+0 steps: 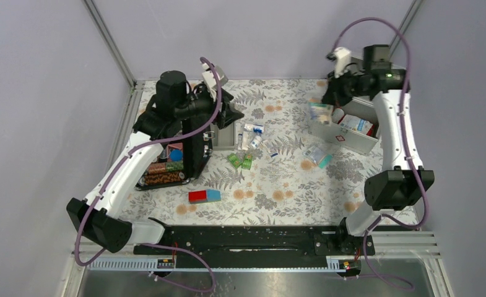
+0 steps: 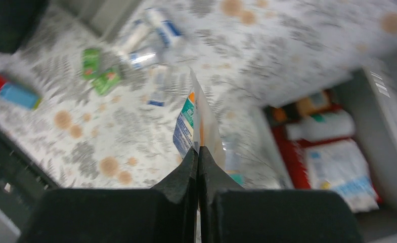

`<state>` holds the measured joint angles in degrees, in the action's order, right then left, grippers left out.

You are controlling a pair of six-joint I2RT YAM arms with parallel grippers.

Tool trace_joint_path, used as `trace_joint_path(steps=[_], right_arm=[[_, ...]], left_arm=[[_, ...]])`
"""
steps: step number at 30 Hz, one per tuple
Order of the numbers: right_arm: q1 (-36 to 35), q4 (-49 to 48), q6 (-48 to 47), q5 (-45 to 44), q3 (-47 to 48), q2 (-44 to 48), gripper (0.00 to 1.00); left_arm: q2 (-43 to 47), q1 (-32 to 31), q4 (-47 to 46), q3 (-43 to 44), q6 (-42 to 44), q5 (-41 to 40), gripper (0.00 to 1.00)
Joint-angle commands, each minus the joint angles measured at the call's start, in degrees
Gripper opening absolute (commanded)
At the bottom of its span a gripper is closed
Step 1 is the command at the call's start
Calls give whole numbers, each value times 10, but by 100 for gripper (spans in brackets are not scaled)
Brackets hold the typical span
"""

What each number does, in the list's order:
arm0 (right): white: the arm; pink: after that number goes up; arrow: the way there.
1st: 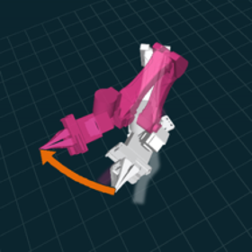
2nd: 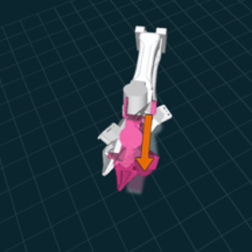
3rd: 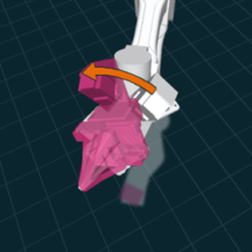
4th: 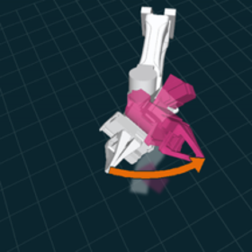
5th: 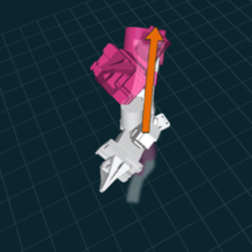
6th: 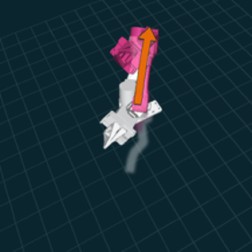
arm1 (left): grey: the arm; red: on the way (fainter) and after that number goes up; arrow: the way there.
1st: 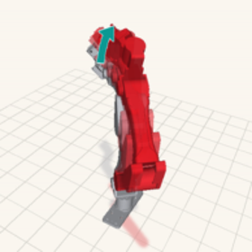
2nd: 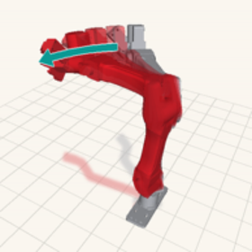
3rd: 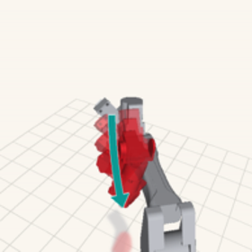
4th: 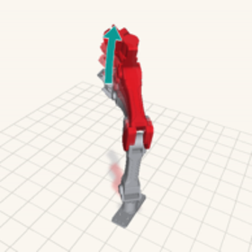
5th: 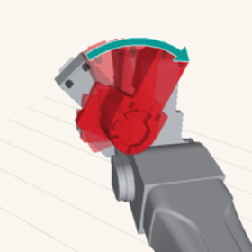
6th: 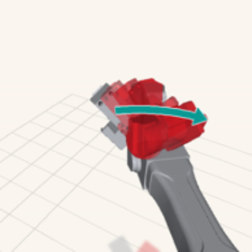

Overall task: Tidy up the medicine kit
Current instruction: Place the medical item at the medicine box.

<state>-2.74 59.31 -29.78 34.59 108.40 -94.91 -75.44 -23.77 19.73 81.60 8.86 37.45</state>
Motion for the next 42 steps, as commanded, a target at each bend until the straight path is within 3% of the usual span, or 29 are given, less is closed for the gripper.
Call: trace_joint_path(steps=[1, 5, 14, 29, 34, 42], right_arm=[[92, -48, 49, -41, 48, -20, 0], [140, -95, 52, -66, 62, -61, 0], [180, -97, 48, -129, 132, -186, 0], [181, -90, 78, -135, 1, -230, 1], [181, -118, 92, -218, 23, -258, 34], [181, -132, 132, -240, 46, -218, 49]], left_arm=[[17, -18, -24, -8, 9, -9, 70], [13, -18, -23, -7, 7, -15, 70], [5, -17, -8, 1, 27, -30, 70], [9, -5, 5, -8, 52, -59, 70], [3, -4, 6, -4, 51, -56, 70], [3, -4, 7, -6, 51, -57, 70]])
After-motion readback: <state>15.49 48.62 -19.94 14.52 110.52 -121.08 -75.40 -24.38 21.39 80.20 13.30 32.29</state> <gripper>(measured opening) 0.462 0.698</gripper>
